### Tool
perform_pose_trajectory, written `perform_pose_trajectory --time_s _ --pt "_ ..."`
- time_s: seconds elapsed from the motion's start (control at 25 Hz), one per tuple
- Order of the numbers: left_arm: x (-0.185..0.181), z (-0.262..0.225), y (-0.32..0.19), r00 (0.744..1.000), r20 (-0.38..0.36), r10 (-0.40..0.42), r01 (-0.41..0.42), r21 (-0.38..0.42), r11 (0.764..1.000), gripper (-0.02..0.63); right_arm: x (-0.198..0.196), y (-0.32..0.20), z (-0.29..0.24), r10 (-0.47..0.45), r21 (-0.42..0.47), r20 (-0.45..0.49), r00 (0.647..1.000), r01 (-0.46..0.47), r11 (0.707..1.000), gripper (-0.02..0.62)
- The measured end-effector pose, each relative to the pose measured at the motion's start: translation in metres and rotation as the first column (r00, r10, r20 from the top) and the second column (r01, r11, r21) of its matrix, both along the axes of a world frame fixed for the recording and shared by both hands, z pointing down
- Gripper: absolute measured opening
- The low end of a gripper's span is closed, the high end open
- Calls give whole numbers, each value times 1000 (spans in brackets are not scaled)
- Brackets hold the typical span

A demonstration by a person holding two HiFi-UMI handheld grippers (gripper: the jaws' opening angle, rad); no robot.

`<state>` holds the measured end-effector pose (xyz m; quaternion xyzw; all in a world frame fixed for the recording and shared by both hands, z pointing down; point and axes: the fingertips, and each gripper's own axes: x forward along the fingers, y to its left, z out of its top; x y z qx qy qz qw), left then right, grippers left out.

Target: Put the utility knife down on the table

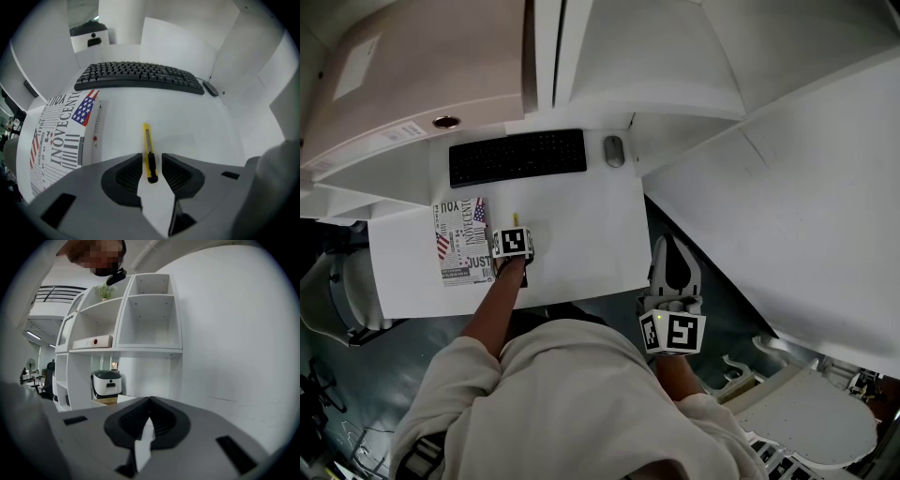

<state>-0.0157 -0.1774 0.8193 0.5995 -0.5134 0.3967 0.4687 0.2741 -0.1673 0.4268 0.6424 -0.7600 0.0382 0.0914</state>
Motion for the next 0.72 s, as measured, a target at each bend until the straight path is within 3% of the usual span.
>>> perform_pose_trajectory --time_s 0.44,0.72 --pt "2 -11 4 999 -34 5 -4 23 1000 140 -7 5 -3 -7 7 2 1000 7 1000 3" --pt "5 -37 4 997 -65 48 -43 87 995 141 -18 11 -6 -14 16 3 1000 14 1000 3"
